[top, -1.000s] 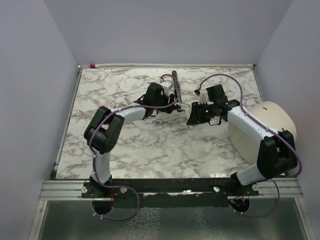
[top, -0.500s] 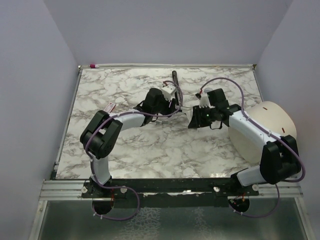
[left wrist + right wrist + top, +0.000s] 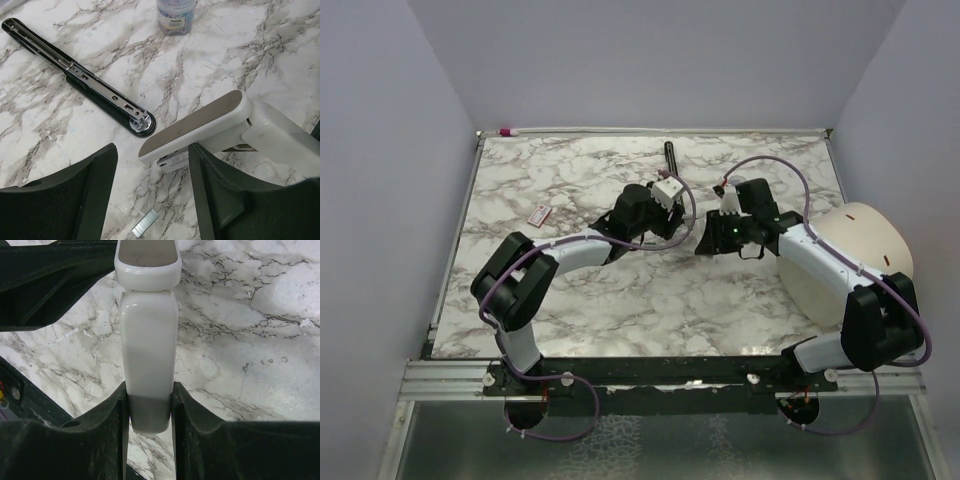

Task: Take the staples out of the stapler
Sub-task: Unload the staple at the center of the board, then place the stapler at the center of the board.

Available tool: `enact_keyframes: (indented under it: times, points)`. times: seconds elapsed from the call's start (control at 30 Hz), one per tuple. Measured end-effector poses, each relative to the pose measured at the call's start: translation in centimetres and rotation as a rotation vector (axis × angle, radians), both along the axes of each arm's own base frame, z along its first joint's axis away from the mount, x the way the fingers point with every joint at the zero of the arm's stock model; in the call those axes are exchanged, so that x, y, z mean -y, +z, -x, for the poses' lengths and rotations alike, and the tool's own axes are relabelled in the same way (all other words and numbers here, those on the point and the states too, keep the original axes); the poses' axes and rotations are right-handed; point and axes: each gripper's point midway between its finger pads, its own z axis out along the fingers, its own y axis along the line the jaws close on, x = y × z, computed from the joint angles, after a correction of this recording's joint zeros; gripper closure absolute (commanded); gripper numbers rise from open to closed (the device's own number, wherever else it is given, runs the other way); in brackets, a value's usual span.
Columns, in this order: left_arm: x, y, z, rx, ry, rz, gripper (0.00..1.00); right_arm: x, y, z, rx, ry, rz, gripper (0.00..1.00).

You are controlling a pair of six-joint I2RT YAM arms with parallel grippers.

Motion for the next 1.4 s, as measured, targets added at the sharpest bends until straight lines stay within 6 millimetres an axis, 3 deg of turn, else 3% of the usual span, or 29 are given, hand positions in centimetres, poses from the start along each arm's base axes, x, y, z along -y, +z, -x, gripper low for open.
enact_keyframes:
  times: [0.27, 0.5, 0.9, 1.13, 1.23, 1.4]
  points:
    - [-0.1, 1.8, -0.2, 0.015, -0.001, 0.007, 0.35, -0.2, 0.8, -1.1, 0.013, -0.054, -0.032, 0.99]
    - [-0.8, 5.0, -0.5, 0.060, 0.047, 0.043, 0.31, 1.0, 1.8, -2.8, 0.001, -0.132, -0.119, 0.99]
    - [-0.4, 4.9, 0.1, 0.015, 0.022, 0.043, 0.23, 0.4, 1.5, -3.6, -0.022, -0.122, -0.183, 0.99]
    - [-0.5, 4.9, 0.2, 0.002, 0.020, 0.030, 0.19, 0.9, -0.1, -3.9, -0.068, -0.115, -0.120, 0.99]
    - [-1.0, 6.2, 0.5, 0.014, 0.035, 0.036, 0.18, 1.9, -0.1, -4.5, -0.059, -0.118, -0.044, 0.99]
    - [-2.5, 11.1, 0.6, 0.100, 0.090, 0.090, 0.14, 3.6, 0.0, -5.5, -0.052, -0.123, 0.089, 0.99]
